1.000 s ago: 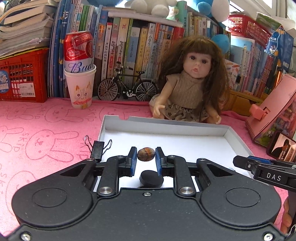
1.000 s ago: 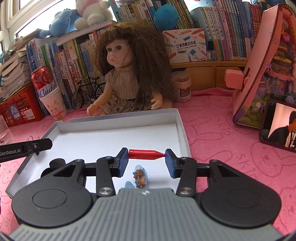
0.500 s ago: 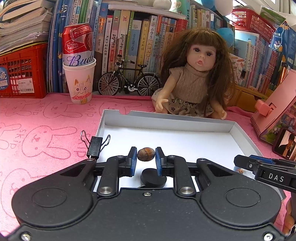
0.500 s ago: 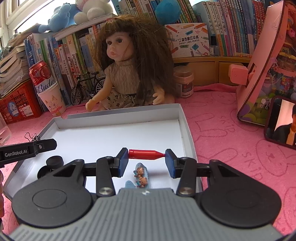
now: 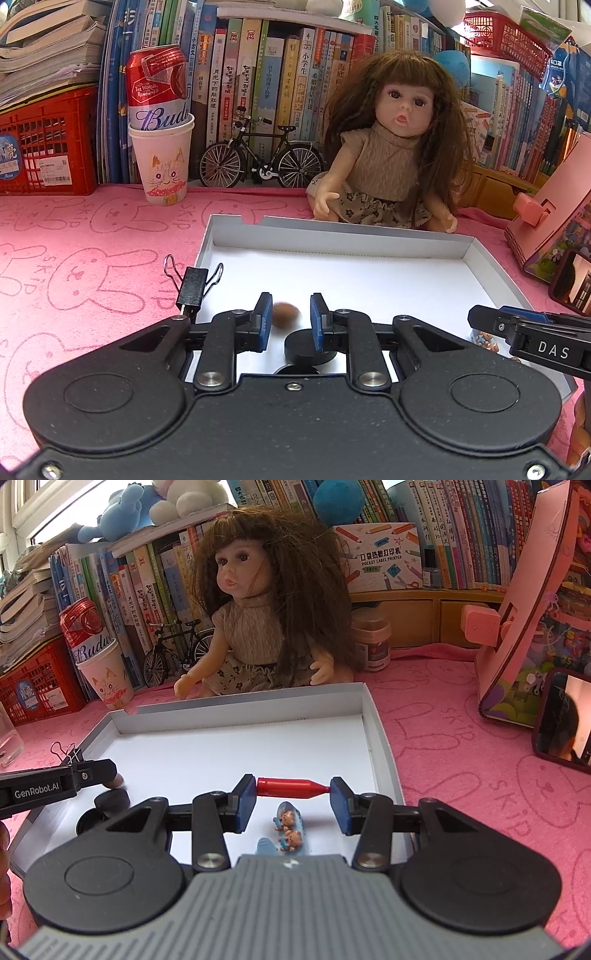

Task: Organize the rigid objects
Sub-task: 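Open the left tool to drop the nut while the right tool releases the crayon, then withdraw both open tools from the tray toward the remaining table objects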

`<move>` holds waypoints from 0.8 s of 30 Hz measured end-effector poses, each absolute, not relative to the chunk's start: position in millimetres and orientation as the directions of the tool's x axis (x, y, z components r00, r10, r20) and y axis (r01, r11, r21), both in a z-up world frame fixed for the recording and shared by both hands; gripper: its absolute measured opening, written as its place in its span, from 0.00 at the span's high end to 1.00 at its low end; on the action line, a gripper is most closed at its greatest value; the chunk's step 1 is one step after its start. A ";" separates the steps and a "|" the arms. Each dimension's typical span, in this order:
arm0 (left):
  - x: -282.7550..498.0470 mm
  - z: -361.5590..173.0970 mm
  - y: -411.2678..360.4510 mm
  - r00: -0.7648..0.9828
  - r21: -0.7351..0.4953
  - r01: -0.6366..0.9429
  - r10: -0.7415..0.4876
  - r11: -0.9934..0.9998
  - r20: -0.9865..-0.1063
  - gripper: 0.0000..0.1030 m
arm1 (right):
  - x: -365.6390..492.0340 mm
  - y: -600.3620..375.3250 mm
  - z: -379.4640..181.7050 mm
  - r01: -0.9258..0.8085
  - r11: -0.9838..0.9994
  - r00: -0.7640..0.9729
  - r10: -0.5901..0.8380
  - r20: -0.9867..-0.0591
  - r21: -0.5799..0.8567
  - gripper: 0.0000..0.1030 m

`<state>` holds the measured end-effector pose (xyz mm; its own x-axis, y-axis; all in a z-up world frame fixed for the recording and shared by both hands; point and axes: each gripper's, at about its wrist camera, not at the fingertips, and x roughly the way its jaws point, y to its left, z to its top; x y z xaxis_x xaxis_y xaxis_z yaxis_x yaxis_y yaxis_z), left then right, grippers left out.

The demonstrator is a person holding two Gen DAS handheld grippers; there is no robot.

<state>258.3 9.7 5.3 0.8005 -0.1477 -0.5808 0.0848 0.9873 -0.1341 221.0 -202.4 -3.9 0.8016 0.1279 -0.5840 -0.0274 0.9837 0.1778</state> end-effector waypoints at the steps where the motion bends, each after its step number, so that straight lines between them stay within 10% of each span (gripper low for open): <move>1: 258.2 5.3 10.3 0.801 -0.137 0.081 -0.146 0.987 -0.580 0.81 | 221.1 -203.0 -4.5 -0.025 0.982 0.800 0.131 -0.586 0.185 0.50; 24: 201.6 33.1 17.2 0.822 -0.191 0.150 -0.229 0.970 -0.522 0.32 | 180.5 -212.0 22.9 -0.067 0.973 0.840 0.175 -0.513 0.222 0.13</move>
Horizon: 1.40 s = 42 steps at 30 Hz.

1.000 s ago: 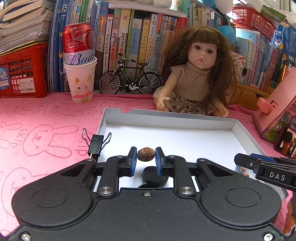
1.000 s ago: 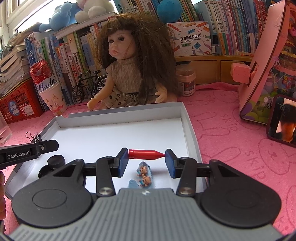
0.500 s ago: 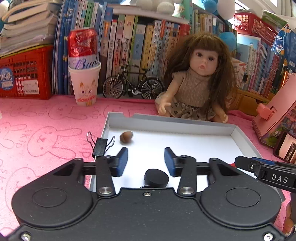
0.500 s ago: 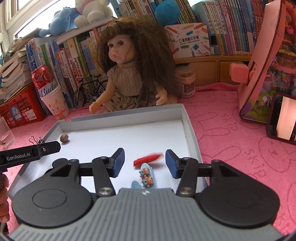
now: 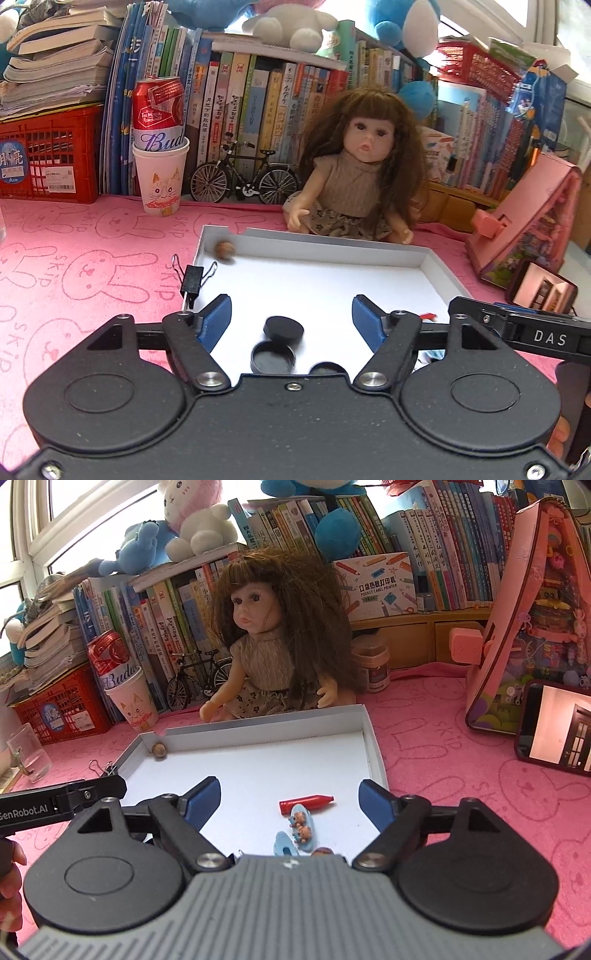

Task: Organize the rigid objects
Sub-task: 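Withdraw both open tools from the tray toward the remaining table objects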

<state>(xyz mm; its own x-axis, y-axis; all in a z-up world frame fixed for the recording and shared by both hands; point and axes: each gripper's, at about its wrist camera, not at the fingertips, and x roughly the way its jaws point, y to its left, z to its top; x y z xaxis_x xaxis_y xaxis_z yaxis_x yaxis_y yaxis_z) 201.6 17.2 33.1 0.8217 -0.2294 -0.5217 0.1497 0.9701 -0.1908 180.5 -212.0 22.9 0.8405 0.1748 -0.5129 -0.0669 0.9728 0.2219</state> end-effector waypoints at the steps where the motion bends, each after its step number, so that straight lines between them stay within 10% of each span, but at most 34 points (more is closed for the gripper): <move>1: 198.2 33.7 17.1 0.820 -0.192 0.154 -0.234 0.969 -0.522 0.32 | 177.2 -212.1 23.6 -0.072 0.973 0.842 0.177 -0.509 0.220 0.11; 42: 37.8 29.3 -9.4 0.723 -0.218 0.417 -0.468 0.882 -0.508 0.27 | 63.3 -222.7 25.2 -0.243 0.960 0.859 0.280 -0.428 0.141 0.03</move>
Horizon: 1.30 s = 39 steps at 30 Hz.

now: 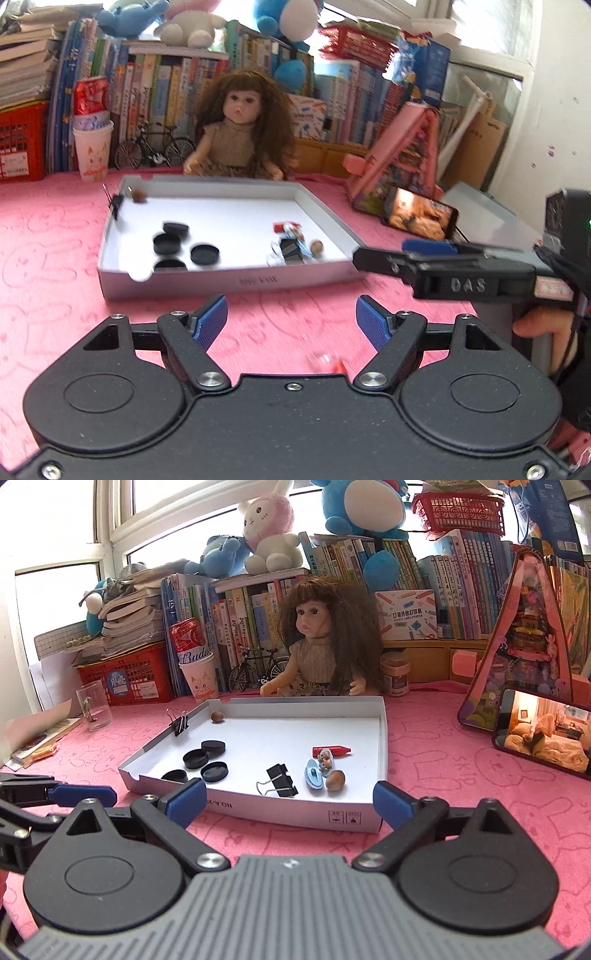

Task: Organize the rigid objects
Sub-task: 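Withdraw both open tools from the tray toward the remaining table objects, then grasp the clear plastic cap with the left tool while the right tool grasps the second red crayon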

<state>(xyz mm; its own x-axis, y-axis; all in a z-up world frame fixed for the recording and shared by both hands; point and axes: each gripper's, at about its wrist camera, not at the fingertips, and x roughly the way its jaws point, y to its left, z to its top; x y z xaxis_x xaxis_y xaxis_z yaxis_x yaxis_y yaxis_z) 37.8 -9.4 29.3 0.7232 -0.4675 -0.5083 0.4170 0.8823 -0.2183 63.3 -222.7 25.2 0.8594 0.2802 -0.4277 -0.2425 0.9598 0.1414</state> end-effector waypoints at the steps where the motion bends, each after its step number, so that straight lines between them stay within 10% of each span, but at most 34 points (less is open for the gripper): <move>1: 35.0 27.4 -11.0 0.712 -0.217 0.426 -0.473 0.878 -0.518 0.27 | 61.8 -223.5 24.4 -0.243 0.960 0.859 0.280 -0.428 0.141 0.03; 28: 52.5 4.1 -42.6 0.620 -0.203 0.495 -0.507 0.845 -0.598 0.55 | 9.9 -214.9 -5.2 -0.465 0.885 0.753 0.413 -0.512 0.030 0.04; 35: 65.5 -9.8 -55.2 0.596 -0.202 0.463 -0.472 0.863 -0.650 0.92 | 6.9 -203.8 -10.6 -0.498 0.867 0.731 0.436 -0.525 0.027 0.04; 39: 66.0 -9.5 -48.0 0.611 -0.200 0.443 -0.458 0.874 -0.646 0.94 | 7.5 -198.1 -11.8 -0.516 0.856 0.719 0.449 -0.530 0.024 0.04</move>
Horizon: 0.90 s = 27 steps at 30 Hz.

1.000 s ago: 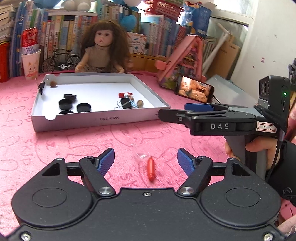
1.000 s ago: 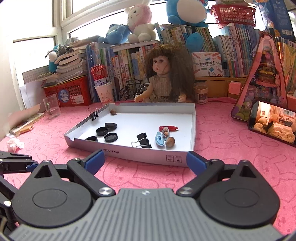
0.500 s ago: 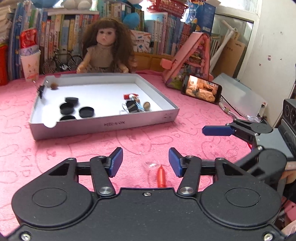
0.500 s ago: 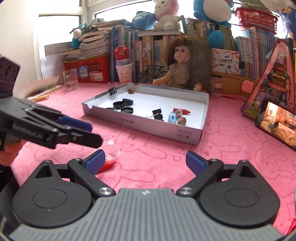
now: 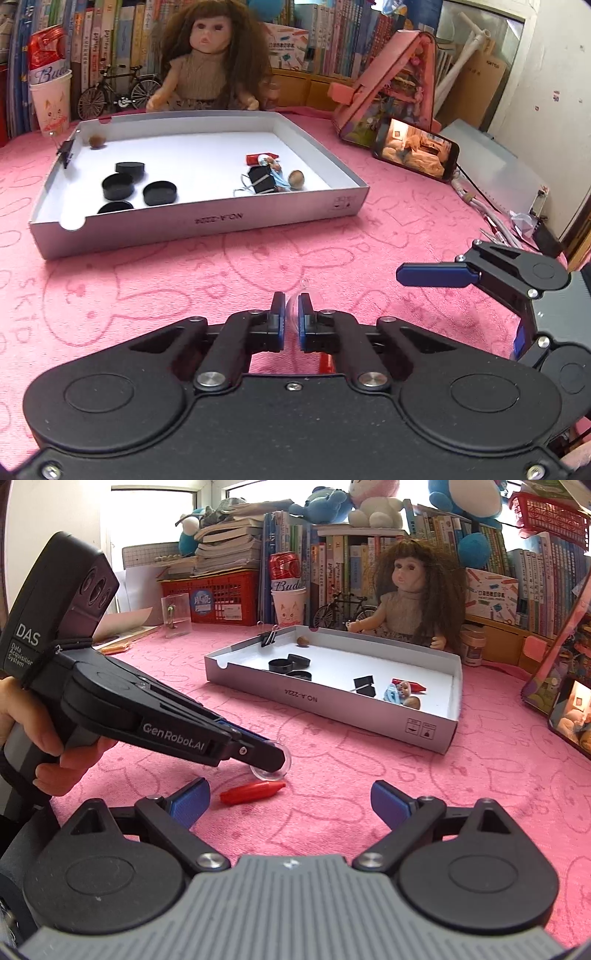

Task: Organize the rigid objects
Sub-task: 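Grasp the clear plastic cap with the left tool while the right tool grasps the second red crayon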

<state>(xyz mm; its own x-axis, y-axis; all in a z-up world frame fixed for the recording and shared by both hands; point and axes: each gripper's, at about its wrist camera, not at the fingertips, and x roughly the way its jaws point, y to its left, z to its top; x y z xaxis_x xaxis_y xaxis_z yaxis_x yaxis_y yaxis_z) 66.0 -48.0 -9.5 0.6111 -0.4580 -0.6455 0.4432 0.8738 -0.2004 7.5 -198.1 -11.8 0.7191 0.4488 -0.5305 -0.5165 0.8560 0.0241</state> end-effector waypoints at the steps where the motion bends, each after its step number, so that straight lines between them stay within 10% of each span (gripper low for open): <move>1: 66.3 -8.5 -44.6 0.617 -0.199 0.435 -0.452 0.878 -0.644 0.94 | 8.2 -196.2 -12.4 -0.520 0.854 0.716 0.450 -0.534 0.022 0.05; 15: 67.3 1.2 -9.5 0.638 -0.158 0.400 -0.398 0.903 -0.659 0.91 | 23.4 -180.4 -15.6 -0.614 0.789 0.635 0.503 -0.587 0.012 0.26; 18: 65.0 1.2 -6.2 0.641 -0.156 0.396 -0.395 0.905 -0.658 0.88 | 26.4 -181.2 -14.7 -0.619 0.784 0.627 0.517 -0.583 0.029 0.51; 22: 61.8 3.0 -5.8 0.650 -0.154 0.402 -0.400 0.903 -0.647 0.88 | 25.4 -181.8 -14.4 -0.603 0.797 0.645 0.511 -0.568 0.032 0.53; 27: 55.0 4.3 -11.9 0.678 -0.121 0.420 -0.399 0.900 -0.618 0.56 | 29.2 -187.7 -15.2 -0.526 0.850 0.702 0.451 -0.551 0.025 0.53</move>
<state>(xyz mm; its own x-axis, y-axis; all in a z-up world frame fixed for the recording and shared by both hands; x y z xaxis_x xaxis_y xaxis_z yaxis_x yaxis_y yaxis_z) 55.0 -11.9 4.3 0.6776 -0.3992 -0.6177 0.4196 0.8996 -0.1210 29.2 -187.7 -15.2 0.7025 0.4506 -0.5509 -0.5255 0.8504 0.0254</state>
